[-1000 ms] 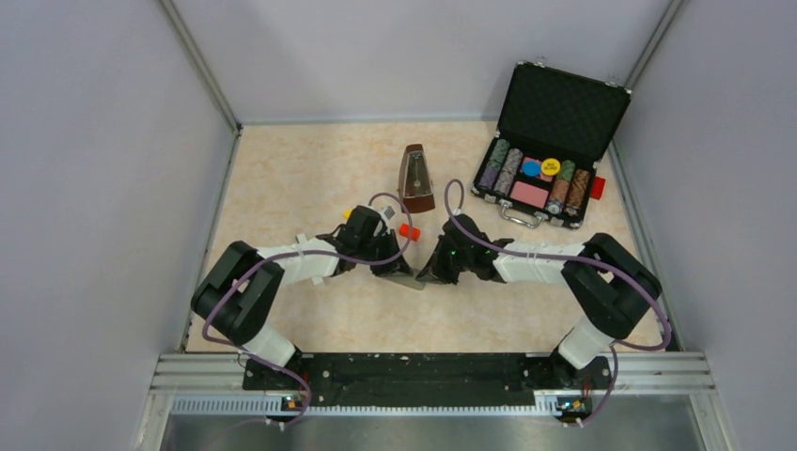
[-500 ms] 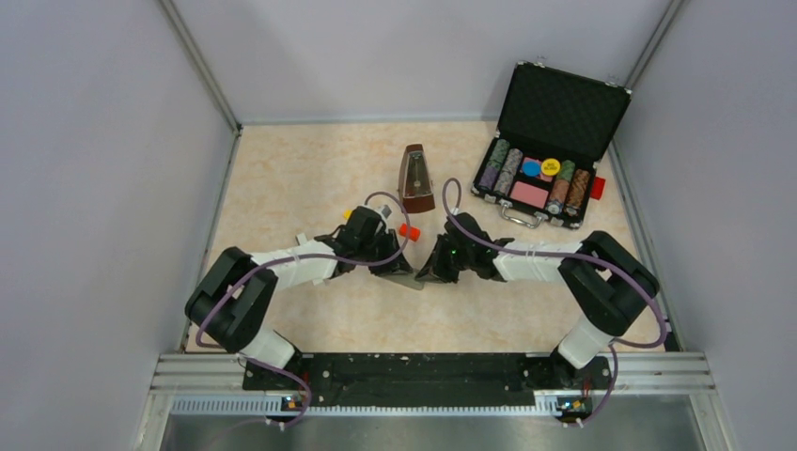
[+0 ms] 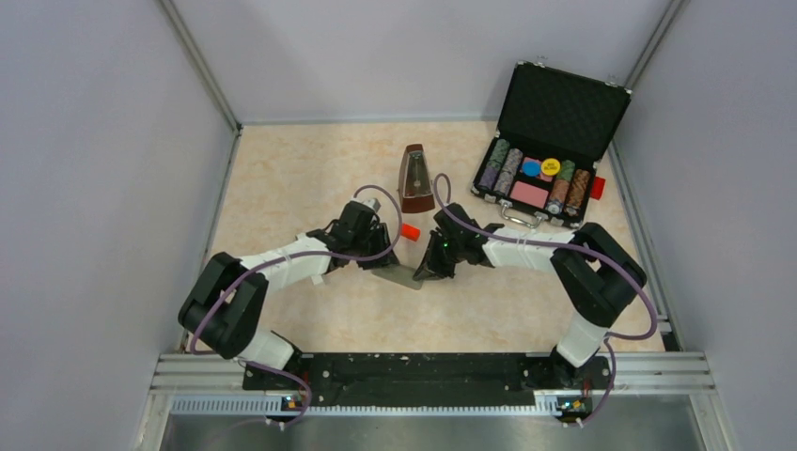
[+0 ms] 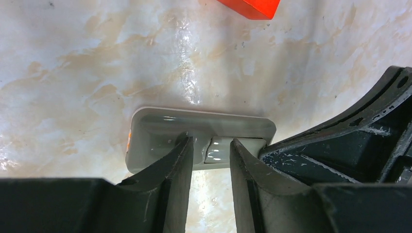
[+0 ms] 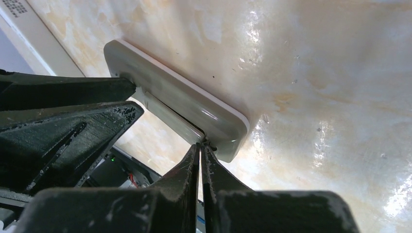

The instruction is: Load the batteries into the remote control

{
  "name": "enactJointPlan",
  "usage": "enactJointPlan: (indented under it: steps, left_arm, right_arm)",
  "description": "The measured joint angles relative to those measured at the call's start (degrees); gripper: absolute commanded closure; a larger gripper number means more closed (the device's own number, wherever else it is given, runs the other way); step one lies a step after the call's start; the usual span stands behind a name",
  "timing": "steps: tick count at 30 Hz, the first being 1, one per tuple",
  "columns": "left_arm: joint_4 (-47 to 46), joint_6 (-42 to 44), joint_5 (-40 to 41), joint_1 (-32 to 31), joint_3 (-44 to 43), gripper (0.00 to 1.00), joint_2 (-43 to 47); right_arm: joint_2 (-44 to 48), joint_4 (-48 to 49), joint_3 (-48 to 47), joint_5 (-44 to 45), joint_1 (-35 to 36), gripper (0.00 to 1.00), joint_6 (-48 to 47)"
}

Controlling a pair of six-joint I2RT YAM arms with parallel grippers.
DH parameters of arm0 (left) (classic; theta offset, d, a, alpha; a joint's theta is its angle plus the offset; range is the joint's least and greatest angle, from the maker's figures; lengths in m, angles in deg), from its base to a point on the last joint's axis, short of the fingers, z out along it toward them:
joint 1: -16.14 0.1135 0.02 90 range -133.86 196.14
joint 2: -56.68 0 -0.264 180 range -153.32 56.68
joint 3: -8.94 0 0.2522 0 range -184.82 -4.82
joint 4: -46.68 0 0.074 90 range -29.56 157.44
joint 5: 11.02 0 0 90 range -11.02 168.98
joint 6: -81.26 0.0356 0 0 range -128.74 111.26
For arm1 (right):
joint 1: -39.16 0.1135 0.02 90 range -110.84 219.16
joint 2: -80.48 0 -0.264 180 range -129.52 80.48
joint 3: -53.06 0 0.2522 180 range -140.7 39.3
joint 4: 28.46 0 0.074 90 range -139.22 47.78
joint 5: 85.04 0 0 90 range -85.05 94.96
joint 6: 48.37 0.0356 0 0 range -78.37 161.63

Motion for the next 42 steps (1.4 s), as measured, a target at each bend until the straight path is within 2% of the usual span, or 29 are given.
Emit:
enactJointPlan:
  steps: [10, 16, 21, 28, 33, 42]
  left_arm:
    - [-1.42, 6.4, 1.36, -1.33, 0.39, 0.69, -0.15]
    - [-5.7, 6.6, 4.76, -2.91, 1.4, 0.76, -1.07]
    - [-12.07, 4.72, 5.77, -3.08, 2.19, 0.78, -4.96]
    - [-16.44, 3.1, 5.92, -3.08, 4.44, 0.78, -5.01]
    - [-15.23, 2.19, 6.21, -3.1, 4.04, 0.74, -4.48]
    - [-0.13, 2.08, 8.31, -1.05, -1.86, 0.67, 0.04]
  right_arm:
    - [-1.46, -4.57, -3.26, 0.15, 0.07, 0.93, -0.66]
    - [-1.46, -4.0, -2.8, 0.2, 0.15, 1.0, -0.26]
    - [-1.51, -3.15, -2.4, -0.26, 0.13, 1.0, 0.96]
    - [-3.02, -5.84, -4.66, -1.66, -0.26, 1.0, 1.55]
    - [-4.07, -8.46, -6.62, -2.4, -0.55, 1.0, 1.49]
    - [-1.95, -7.8, -6.54, 0.44, 0.72, 0.77, -0.7]
